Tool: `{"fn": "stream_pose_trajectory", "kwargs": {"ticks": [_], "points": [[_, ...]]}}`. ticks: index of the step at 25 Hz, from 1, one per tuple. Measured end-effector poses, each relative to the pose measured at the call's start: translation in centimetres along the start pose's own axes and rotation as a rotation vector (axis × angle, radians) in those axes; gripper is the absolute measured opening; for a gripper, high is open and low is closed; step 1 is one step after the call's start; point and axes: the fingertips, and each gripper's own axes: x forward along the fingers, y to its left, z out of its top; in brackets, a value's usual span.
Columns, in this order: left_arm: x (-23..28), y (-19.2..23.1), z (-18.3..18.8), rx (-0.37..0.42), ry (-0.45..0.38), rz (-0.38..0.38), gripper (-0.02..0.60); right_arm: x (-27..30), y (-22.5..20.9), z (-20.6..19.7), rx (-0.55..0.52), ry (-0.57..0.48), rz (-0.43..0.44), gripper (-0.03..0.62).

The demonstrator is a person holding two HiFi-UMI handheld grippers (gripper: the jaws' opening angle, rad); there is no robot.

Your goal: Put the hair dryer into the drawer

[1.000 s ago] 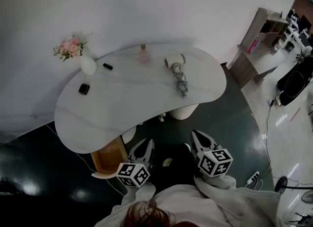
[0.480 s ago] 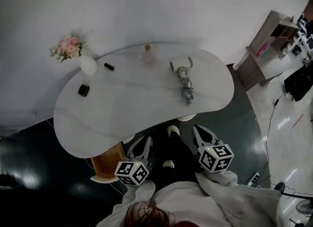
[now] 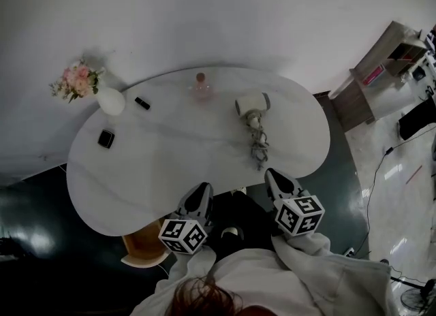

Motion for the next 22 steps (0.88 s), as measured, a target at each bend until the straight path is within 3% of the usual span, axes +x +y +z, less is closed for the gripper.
{"fn": "stream_pose_trajectory", "kwargs": {"ticks": [11,16,19,22], "points": [[5.2,1.7,2.2,-0.018,0.010,0.043,0.037,4.8,-3.3,3.1,-0.008,0.040,0.000,0.060],[6.2,2.8,2.6,-0.028,0.019,0.081,0.037,6.9,-4.5,4.1,-0.019,0.069,-0.004,0.215],[6.6,3.2,3.0,-0.045,0.016,0.099,0.037,8.8,-5.3,4.3,-0.050,0.104,-0.017,0.366],[7.4,3.8,3.3,-0.048,0.023,0.114,0.037,11.2,-5.7,4.5,-0.065,0.141,-0.017,0.421]]}}
